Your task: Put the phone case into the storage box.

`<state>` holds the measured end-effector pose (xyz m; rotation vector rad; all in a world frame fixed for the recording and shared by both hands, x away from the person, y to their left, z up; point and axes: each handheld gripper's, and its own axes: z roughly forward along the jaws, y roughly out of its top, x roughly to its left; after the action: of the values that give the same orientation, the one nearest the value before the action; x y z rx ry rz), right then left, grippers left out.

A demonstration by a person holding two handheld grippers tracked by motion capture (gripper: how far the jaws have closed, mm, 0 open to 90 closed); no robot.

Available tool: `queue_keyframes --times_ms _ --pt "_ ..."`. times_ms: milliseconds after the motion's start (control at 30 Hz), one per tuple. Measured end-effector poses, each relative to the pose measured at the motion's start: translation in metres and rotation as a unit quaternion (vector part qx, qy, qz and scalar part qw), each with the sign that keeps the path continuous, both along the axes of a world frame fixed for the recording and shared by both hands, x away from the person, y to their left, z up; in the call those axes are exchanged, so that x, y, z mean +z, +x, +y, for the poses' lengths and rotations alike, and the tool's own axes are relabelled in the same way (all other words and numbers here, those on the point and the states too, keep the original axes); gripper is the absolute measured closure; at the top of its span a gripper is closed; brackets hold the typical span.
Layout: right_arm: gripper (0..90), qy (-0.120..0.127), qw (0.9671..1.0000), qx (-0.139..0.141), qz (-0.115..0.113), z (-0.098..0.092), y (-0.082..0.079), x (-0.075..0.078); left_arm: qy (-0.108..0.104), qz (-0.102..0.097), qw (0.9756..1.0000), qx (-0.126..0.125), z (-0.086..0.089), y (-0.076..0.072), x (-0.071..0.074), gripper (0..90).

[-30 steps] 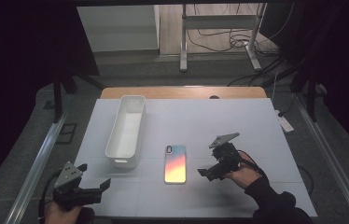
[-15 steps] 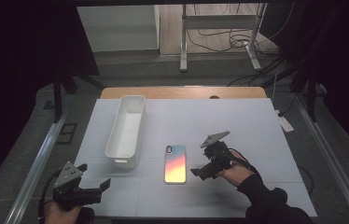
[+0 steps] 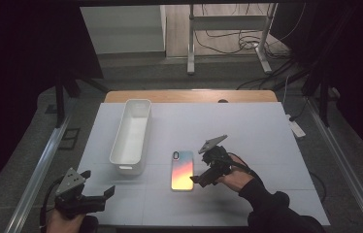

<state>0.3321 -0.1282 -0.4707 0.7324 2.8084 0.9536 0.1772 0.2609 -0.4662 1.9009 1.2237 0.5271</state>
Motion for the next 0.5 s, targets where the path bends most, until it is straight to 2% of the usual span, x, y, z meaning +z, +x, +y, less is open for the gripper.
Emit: queue_keyframes --times_ms 233,333,500 --pt "0.0 -0.002 0.9999 0.012 -0.005 0.013 0.002 -0.003 -0.002 0.001 1.0 0.0 0.0 0.0 0.0 1.7" --pt "0.0 -0.006 0.9996 0.024 -0.01 0.02 0.003 -0.005 -0.002 0.001 1.0 0.0 0.0 0.0 0.0 1.7" --pt "0.0 -0.009 0.9991 0.041 -0.006 0.031 0.005 -0.008 -0.003 0.002 1.0 0.0 0.001 0.0 0.0 1.7"
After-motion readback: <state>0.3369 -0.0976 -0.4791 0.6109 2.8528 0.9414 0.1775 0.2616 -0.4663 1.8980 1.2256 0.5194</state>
